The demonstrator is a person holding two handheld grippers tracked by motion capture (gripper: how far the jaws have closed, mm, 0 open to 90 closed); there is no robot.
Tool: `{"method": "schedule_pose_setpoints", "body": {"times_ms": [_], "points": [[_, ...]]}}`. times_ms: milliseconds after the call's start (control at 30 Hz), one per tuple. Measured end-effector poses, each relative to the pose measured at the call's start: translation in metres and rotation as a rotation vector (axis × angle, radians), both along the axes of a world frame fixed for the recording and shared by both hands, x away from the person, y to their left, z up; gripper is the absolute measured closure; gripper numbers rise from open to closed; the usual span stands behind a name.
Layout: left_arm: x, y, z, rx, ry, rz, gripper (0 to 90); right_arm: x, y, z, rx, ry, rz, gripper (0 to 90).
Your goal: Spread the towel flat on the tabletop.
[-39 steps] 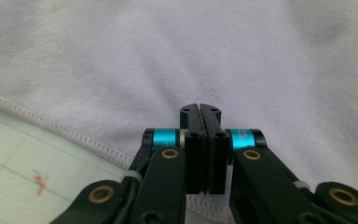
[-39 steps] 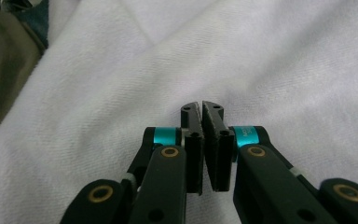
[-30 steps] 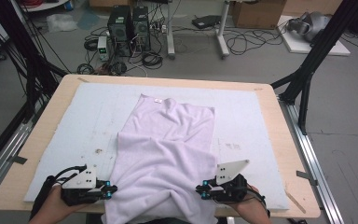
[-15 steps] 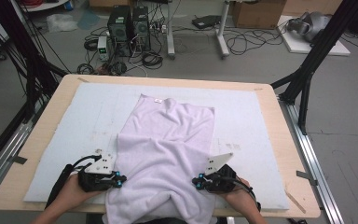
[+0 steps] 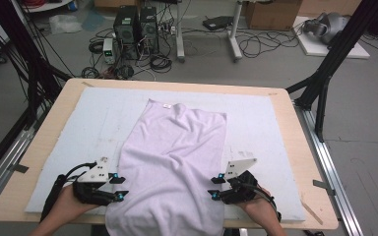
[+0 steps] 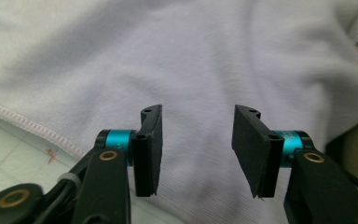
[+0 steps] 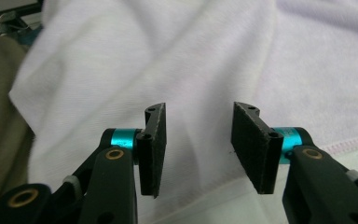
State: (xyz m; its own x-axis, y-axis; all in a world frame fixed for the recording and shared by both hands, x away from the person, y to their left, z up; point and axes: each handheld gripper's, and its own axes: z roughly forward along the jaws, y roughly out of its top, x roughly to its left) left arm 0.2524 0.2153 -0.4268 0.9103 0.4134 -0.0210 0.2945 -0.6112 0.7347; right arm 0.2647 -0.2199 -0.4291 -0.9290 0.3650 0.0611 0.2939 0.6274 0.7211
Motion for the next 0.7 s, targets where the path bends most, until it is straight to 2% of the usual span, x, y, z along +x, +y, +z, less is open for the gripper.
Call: {"method": "schedule_pose_setpoints", "body": {"times_ms": [67,100,133,267,333,400,433,467,500,567,633,667,700], "points": [[0.006,-0.003,-0.008,0.019,0.012,0.02,54.1,0.003,0.0,-0.004,-0.007,0.002,-0.025,53.4],[0.008,-0.004,-0.012,0.029,0.023,0.016,58.5,0.005,0.001,-0.005,-0.011,0.003,-0.03,53.4],[0.009,-0.003,-0.013,0.014,0.013,0.025,60.7,0.005,0.001,-0.005,-0.021,-0.006,-0.037,53.4],[0.007,-0.001,-0.012,0.018,0.017,0.016,85.7,0.008,0.003,-0.004,-0.018,-0.022,-0.065,53.9],[0.005,-0.002,-0.011,0.03,-0.001,0.008,87.5,0.009,0.005,-0.004,-0.038,-0.031,-0.067,54.1],[0.003,-0.002,-0.01,0.035,0.0,-0.002,88.0,0.011,0.009,-0.007,-0.069,-0.025,-0.062,60.3],[0.002,-0.001,-0.01,0.034,-0.002,0.0,88.1,0.011,0.009,-0.008,-0.078,-0.044,-0.055,67.4],[0.001,0.0,-0.009,0.03,0.0,-0.001,88.2,0.011,0.009,-0.007,-0.081,-0.046,-0.044,78.7],[-0.001,0.002,-0.008,0.027,0.001,-0.005,88.3,0.013,0.008,-0.006,-0.074,-0.015,-0.01,84.6],[-0.009,0.007,-0.005,0.019,0.0,-0.01,88.3,0.011,0.008,-0.006,-0.07,0.003,0.021,85.9],[-0.022,0.011,0.0,0.005,-0.006,-0.025,88.3,0.001,0.008,0.001,-0.048,0.011,0.072,85.8],[-0.028,0.012,0.002,0.0,-0.013,-0.039,88.3,-0.005,0.007,0.006,-0.031,-0.001,0.094,85.2],[-0.032,0.014,0.004,-0.005,-0.019,-0.046,87.9,-0.01,0.006,0.01,0.003,0.008,0.114,82.8]]}}
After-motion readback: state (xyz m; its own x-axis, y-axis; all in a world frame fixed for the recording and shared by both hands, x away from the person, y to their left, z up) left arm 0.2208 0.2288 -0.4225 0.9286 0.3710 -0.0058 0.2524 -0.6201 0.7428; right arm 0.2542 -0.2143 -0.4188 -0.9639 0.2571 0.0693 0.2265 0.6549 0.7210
